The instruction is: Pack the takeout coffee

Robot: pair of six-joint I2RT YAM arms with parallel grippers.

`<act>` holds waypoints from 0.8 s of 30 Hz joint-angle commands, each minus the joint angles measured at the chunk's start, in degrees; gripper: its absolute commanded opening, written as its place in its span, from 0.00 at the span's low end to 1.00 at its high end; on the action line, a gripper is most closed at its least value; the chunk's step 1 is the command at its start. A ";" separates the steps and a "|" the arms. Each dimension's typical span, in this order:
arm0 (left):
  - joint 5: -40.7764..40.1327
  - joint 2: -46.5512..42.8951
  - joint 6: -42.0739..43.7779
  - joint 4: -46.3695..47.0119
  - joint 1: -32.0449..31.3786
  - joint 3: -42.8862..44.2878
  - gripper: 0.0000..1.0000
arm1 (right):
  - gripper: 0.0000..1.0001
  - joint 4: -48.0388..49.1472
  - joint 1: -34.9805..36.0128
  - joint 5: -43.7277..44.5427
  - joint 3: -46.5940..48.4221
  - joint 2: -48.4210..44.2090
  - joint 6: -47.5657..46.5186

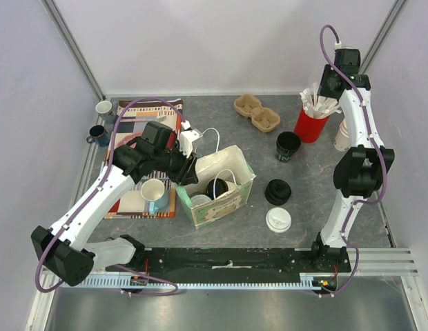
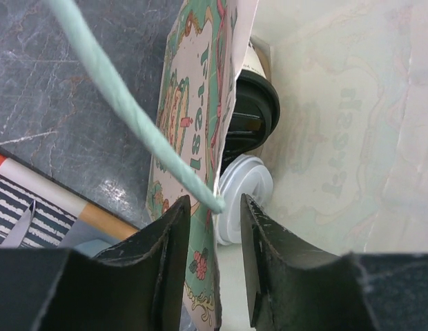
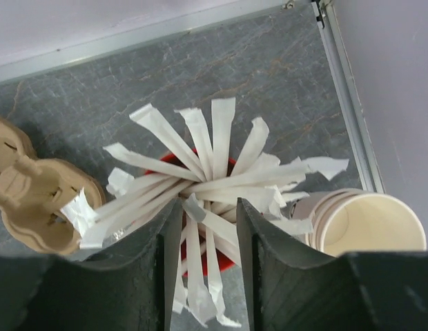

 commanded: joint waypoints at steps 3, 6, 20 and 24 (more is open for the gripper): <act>2.23 1.91 1.34 2.21 0.25 4.76 0.43 | 0.43 2.77 -0.10 -1.34 2.93 1.87 0.45; 1.89 2.79 2.57 2.12 0.25 6.17 0.43 | 0.43 3.65 -0.10 -2.92 2.66 2.31 -0.43; 11.79 9.20 10.04 1.50 6.11 5.41 0.52 | 0.00 10.94 0.07 -3.81 4.24 -5.50 -6.03; 16.12 6.68 17.05 9.74 10.35 -4.88 0.54 | 0.00 15.07 1.65 -3.02 2.23 -12.44 -6.67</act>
